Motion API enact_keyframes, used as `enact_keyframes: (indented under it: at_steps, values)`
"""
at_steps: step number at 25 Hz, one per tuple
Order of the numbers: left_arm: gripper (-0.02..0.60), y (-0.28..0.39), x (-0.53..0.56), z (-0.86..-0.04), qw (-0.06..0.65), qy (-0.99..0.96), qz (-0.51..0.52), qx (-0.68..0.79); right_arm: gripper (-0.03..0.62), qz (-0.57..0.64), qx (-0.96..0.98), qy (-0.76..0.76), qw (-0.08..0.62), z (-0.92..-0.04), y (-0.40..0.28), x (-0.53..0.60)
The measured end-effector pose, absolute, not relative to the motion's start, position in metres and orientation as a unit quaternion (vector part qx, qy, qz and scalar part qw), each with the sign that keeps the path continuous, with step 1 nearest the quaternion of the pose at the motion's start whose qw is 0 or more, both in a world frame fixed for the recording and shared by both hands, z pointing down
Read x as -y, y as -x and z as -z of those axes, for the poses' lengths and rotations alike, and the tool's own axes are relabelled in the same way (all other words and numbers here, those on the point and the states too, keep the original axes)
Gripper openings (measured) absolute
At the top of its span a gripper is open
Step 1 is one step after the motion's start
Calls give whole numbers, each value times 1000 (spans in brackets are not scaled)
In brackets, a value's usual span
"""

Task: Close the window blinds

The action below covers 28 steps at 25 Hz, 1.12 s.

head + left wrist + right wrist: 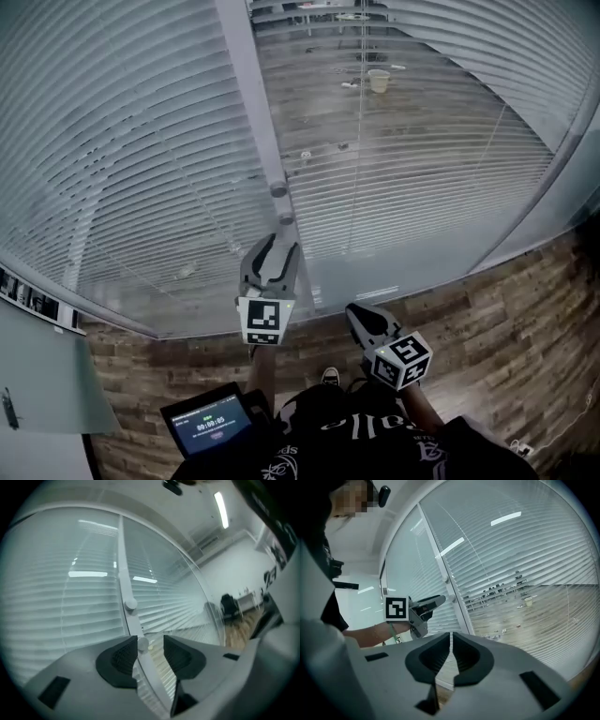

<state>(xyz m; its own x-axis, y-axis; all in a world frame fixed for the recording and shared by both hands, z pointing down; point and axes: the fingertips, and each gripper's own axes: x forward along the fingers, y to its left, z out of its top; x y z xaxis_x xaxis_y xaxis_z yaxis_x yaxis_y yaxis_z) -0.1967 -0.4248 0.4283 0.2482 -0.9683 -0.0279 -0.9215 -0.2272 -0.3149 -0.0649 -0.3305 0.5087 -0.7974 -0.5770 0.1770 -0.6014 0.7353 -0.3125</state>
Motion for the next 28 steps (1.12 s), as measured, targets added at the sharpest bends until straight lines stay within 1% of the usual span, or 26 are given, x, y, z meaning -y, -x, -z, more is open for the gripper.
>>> enact_keyframes:
  at_steps: [2, 4, 8, 13, 14, 15, 16, 18, 19, 20, 21, 23, 25, 26, 27, 28]
  values:
    - [161, 191, 442, -438, 189, 749, 195, -604, 31, -184, 929, -319, 38, -513, 62, 339]
    - [161, 194, 454, -445, 229, 718, 267, -601, 31, -190, 926, -323, 41, -516, 66, 346]
    - [160, 201, 470, -442, 278, 674, 309, -611, 31, -188, 927, -320, 56, -521, 66, 360]
    - [160, 185, 486, -446, 275, 656, 359, -604, 31, -188, 933, -300, 62, -520, 47, 368]
    - [153, 185, 487, -444, 273, 653, 359, -609, 31, -187, 935, -296, 63, -518, 45, 369]
    - [132, 186, 487, -442, 267, 651, 354, -617, 31, -187, 936, -292, 64, -517, 43, 371]
    - [132, 188, 488, -439, 255, 652, 341, -628, 31, -189, 936, -289, 65, -516, 41, 373]
    - [129, 192, 491, -434, 215, 659, 287, -661, 31, -196, 936, -286, 70, -516, 37, 379]
    - [127, 194, 492, -431, 180, 669, 236, -681, 31, -199, 935, -285, 72, -516, 34, 382]
    - [127, 197, 492, -430, 129, 682, 165, -701, 31, -201, 934, -285, 73, -517, 31, 384]
    - [127, 200, 491, -428, 63, 691, 77, -716, 31, -204, 934, -284, 72, -519, 29, 385]
    - [126, 208, 489, -427, -96, 683, -134, -711, 31, -210, 935, -279, 67, -519, 26, 387]
    - [124, 213, 490, -429, -253, 633, -356, -639, 31, -217, 935, -273, 61, -516, 26, 391]
    - [124, 215, 491, -429, -303, 604, -432, -598, 32, -220, 935, -271, 59, -515, 25, 393]
    - [124, 216, 493, -430, -321, 591, -462, -578, 31, -221, 936, -269, 58, -514, 25, 395]
    - [124, 217, 494, -430, -307, 601, -444, -589, 32, -222, 936, -267, 58, -515, 24, 397]
